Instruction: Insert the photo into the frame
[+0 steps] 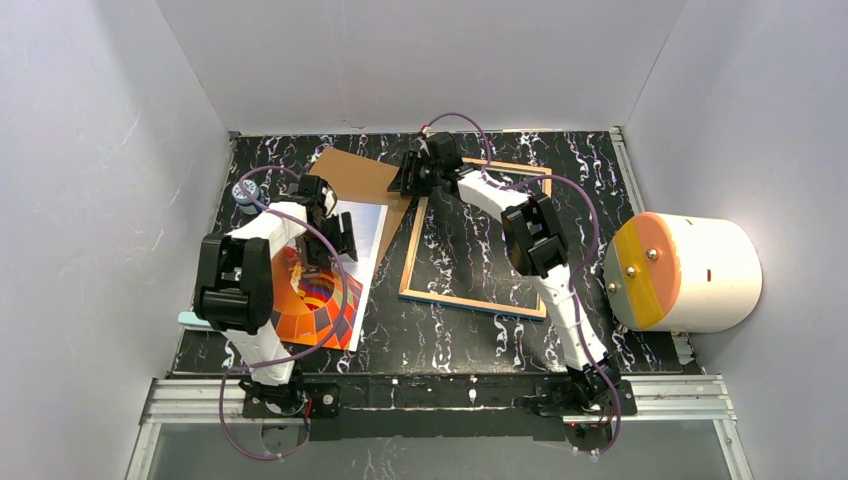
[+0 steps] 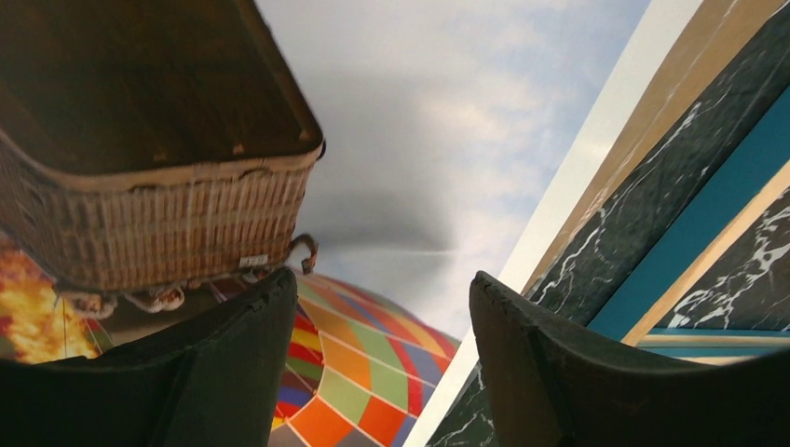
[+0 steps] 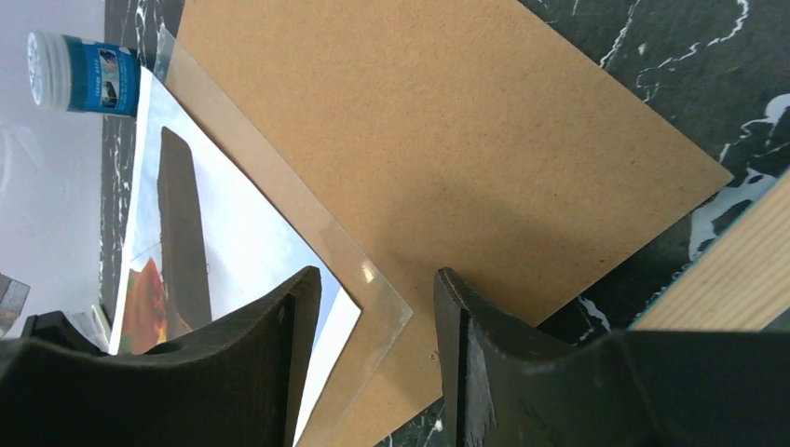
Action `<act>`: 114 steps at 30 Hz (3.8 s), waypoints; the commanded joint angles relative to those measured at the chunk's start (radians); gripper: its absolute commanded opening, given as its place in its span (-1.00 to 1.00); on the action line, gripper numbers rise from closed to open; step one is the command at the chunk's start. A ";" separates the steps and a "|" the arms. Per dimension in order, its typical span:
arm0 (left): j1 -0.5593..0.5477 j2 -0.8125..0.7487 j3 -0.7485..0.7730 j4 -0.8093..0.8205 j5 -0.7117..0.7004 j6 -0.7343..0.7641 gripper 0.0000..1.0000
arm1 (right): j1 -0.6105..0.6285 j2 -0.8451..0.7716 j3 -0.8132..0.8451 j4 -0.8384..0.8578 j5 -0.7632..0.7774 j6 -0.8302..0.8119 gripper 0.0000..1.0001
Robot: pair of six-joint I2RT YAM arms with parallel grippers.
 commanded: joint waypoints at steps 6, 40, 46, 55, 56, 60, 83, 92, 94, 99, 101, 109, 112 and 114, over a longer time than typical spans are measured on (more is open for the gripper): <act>-0.003 -0.026 -0.038 -0.079 -0.006 0.008 0.33 | 0.001 0.020 0.025 -0.126 -0.130 -0.093 0.12; 0.009 -0.008 0.234 -0.142 -0.195 -0.045 0.49 | 0.192 -0.459 -0.584 -0.109 -0.351 0.068 0.13; 0.009 -0.088 0.159 -0.175 -0.222 -0.079 0.47 | 0.300 -0.501 -0.723 -0.045 -0.257 0.230 0.17; 0.009 -0.227 -0.079 -0.134 -0.291 -0.074 -0.01 | 0.383 -0.543 -0.853 0.055 0.007 0.420 0.22; 0.009 -0.231 -0.095 -0.133 -0.296 -0.079 -0.05 | 0.394 -0.543 -0.850 0.055 0.046 0.438 0.23; 0.009 -0.260 -0.183 -0.102 -0.323 -0.118 -0.15 | 0.418 -0.520 -0.843 0.061 0.156 0.519 0.23; 0.009 -0.179 -0.266 -0.089 -0.358 -0.119 -0.17 | 0.422 -0.465 -0.961 0.573 0.075 0.560 0.31; 0.009 -0.150 -0.243 -0.087 -0.347 -0.118 -0.13 | 0.423 -0.452 -0.997 0.817 -0.016 0.613 0.29; 0.009 -0.152 -0.237 -0.093 -0.346 -0.118 -0.13 | 0.424 -0.452 -1.010 0.859 -0.029 0.617 0.25; 0.009 -0.174 -0.202 -0.118 -0.338 -0.124 -0.13 | 0.423 -0.427 -1.024 0.968 -0.062 0.629 0.01; 0.009 -0.180 -0.182 -0.131 -0.334 -0.126 -0.13 | 0.422 -0.418 -1.012 0.978 -0.070 0.630 -0.13; 0.009 -0.206 -0.102 -0.189 -0.341 -0.124 -0.12 | 0.410 -0.436 -0.972 0.835 -0.027 0.607 -0.65; 0.010 -0.224 -0.047 -0.217 -0.342 -0.124 -0.09 | 0.400 -0.468 -0.950 0.702 0.011 0.559 -0.92; 0.009 -0.236 -0.002 -0.241 -0.333 -0.123 -0.05 | 0.391 -0.487 -0.921 0.584 0.028 0.524 -0.97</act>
